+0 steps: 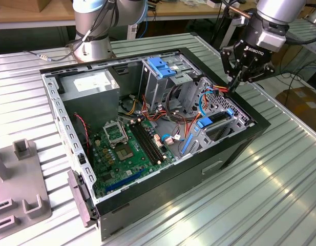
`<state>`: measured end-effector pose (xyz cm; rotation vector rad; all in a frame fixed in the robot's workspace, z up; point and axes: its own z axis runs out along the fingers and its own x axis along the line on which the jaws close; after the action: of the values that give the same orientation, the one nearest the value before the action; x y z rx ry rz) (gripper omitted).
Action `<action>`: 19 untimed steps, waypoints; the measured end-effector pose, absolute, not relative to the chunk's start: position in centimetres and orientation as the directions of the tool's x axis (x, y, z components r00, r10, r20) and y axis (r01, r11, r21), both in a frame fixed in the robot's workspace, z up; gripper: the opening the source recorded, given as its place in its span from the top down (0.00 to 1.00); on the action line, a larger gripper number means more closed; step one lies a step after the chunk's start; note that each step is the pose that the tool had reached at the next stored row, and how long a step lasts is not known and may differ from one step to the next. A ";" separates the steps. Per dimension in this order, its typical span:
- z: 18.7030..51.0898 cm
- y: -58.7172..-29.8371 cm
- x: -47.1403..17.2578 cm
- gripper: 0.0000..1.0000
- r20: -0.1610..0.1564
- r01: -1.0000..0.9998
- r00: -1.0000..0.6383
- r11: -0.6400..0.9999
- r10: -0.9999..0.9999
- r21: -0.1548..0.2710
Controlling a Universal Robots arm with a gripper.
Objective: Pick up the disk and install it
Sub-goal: 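Insert the first disk wire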
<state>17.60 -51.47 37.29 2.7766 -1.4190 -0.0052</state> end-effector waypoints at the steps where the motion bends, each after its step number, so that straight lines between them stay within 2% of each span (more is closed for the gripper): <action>1: 37.3 -51.5 17.4 0.84 0.008 -0.844 0.536 -0.536 -0.844 0.022; 19: 37.1 -51.5 16.4 0.84 0.009 -0.942 0.334 -0.333 -0.943 0.023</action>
<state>16.36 -51.48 37.14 2.5461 -1.7998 -0.0093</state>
